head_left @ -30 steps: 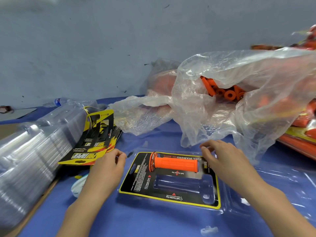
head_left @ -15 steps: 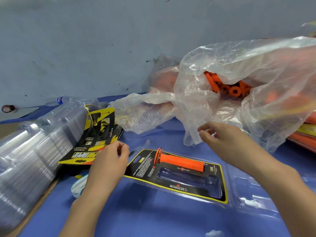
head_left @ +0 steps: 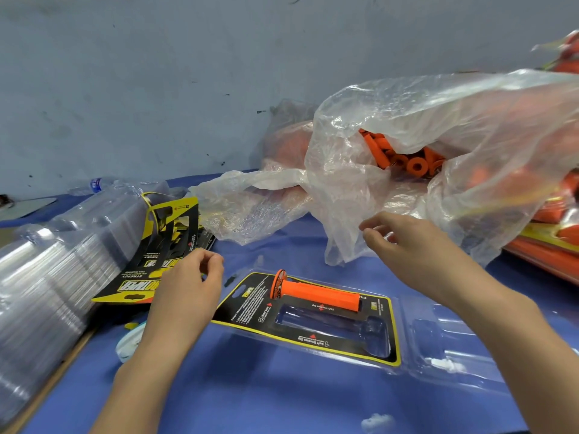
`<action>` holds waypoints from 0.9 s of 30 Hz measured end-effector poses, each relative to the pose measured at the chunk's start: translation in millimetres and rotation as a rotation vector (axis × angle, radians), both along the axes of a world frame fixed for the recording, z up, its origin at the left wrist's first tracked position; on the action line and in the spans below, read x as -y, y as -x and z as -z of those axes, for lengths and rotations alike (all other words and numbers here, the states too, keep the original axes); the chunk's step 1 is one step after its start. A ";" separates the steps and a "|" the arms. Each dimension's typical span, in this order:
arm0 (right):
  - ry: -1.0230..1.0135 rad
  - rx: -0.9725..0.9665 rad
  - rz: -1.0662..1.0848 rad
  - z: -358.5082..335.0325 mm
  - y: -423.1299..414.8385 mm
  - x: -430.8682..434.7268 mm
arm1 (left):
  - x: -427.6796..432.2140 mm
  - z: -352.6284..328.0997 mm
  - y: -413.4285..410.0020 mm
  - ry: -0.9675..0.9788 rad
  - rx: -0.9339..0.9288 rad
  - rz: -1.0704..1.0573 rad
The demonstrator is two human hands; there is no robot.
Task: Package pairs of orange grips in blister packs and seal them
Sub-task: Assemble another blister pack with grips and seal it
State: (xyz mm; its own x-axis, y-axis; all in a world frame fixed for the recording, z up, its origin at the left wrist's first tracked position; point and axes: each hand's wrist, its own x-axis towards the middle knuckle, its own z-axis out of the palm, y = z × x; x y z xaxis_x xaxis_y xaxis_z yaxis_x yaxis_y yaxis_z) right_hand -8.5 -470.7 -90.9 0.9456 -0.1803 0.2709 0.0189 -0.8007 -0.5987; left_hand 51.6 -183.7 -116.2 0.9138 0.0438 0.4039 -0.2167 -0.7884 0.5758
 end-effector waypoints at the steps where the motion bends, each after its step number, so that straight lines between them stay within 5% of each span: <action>1: -0.005 0.003 -0.006 -2.2 -0.6 -1.2 | 2.9 -3.7 -0.7 0.028 0.016 0.008; 9: -0.091 0.081 -0.210 -34.9 -31.5 -60.4 | 40.2 -25.6 -52.9 0.024 0.000 0.165; 20: 0.455 -0.119 -0.243 -27.2 -161.3 -134.0 | 53.1 -22.6 -182.6 -0.414 -0.363 0.263; 27: 0.626 -0.268 -0.143 -18.1 -210.3 -128.0 | 50.1 -10.8 -226.6 -0.461 -0.331 0.366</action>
State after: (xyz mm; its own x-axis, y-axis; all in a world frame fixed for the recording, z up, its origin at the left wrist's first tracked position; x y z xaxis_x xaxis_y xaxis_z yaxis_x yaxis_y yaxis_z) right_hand 201.9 -342.7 -72.8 0.9972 0.0648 0.0368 0.0657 -0.9975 -0.0243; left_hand 278.3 -233.8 -105.4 0.9157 -0.4018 0.0036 -0.3867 -0.8787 0.2800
